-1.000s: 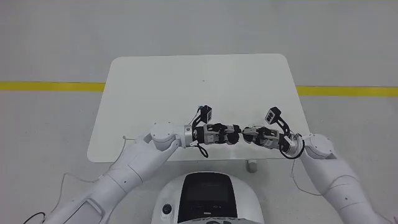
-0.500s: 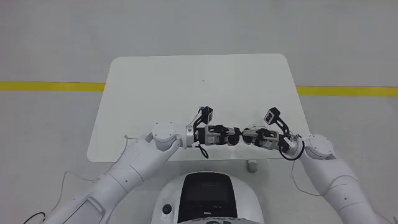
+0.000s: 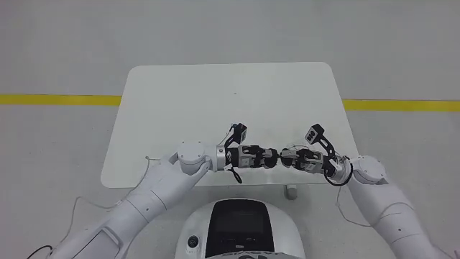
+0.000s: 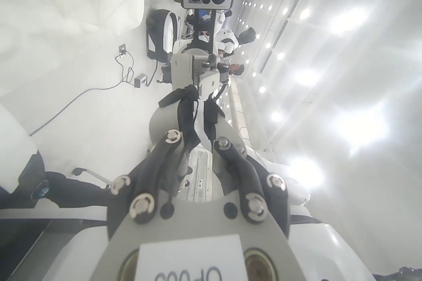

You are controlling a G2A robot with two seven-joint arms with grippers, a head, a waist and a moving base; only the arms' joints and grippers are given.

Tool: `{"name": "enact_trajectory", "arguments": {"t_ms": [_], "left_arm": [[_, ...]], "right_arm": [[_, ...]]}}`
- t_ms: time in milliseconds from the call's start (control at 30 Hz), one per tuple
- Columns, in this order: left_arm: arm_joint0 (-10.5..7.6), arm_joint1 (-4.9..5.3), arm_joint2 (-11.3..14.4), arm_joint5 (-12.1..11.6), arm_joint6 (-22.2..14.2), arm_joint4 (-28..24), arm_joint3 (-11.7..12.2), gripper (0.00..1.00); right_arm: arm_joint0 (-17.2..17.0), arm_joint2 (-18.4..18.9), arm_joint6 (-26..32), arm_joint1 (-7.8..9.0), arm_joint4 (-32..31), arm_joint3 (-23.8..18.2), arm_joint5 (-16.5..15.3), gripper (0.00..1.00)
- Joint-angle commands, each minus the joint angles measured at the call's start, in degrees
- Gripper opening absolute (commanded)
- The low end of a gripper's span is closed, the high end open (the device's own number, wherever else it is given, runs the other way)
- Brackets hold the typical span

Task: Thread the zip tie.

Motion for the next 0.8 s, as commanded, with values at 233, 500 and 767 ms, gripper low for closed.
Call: {"name": "enact_trajectory", "arguments": {"t_ms": [233, 500, 767], "left_arm": [[-0.23, -0.05, 0.20, 0.11, -0.12, 0.04, 0.30, 0.10], [-0.36, -0.07, 0.33, 0.13, -0.32, 0.03, 0.38, 0.07], [-0.38, -0.07, 0.36, 0.04, -0.18, 0.03, 0.41, 0.05]], "right_arm": [[0.44, -0.78, -0.07, -0.20, -0.51, 0.25, 0.30, 0.00], [0.65, -0.99, -0.15, -0.30, -0.60, 0.60, 0.27, 0.00], [0.57, -0.95, 0.19, -0.34, -0.33, 0.64, 0.13, 0.00]]}}
